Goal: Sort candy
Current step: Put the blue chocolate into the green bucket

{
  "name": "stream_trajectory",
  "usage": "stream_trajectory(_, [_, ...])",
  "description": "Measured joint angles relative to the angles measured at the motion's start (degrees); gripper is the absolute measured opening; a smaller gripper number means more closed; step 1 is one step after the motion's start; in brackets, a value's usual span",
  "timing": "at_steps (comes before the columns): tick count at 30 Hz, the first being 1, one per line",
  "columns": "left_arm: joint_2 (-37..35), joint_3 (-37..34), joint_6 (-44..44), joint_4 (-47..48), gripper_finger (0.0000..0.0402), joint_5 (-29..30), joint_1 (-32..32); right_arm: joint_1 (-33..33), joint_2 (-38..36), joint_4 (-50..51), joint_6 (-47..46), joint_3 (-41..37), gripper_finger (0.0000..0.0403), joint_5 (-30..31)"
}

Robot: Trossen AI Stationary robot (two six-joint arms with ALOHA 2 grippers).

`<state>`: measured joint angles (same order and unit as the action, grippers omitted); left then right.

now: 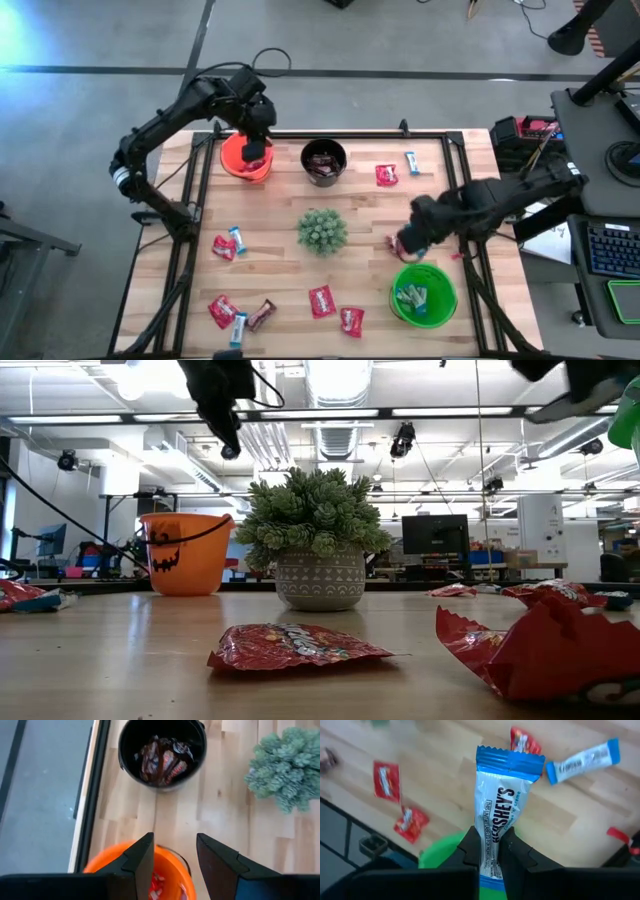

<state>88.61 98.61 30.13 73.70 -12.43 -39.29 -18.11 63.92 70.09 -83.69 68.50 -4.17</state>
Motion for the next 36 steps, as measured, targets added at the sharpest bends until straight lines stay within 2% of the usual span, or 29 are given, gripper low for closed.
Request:
stream_trajectory(7, [-3.8,0.0,-6.0,5.0,0.0130,-0.1,0.0,-11.1,0.0,-1.2,-9.7,-0.6,0.0029,4.2])
stream_trajectory(14, [-8.0,0.0,-11.9,7.0,0.0130,-0.1,0.0,-18.7,1.0,-6.8,-14.3,-0.8,0.0029,8.2])
stream_trajectory(20, [-11.7,0.0,-16.5,7.2,0.0130,-0.2,0.2,-22.2,4.7,-10.9,-14.3,-0.7,0.0029,8.2])
stream_trajectory(31, [-14.9,0.0,-21.3,7.9,0.0130,-0.6,0.2,-27.3,8.3,-10.9,-16.8,-0.4,0.0029,6.4])
stream_trajectory(36, [-15.0,0.0,-23.4,11.4,0.0130,-0.6,0.2,-27.7,9.9,-10.7,-15.6,-0.5,0.0058,2.2])
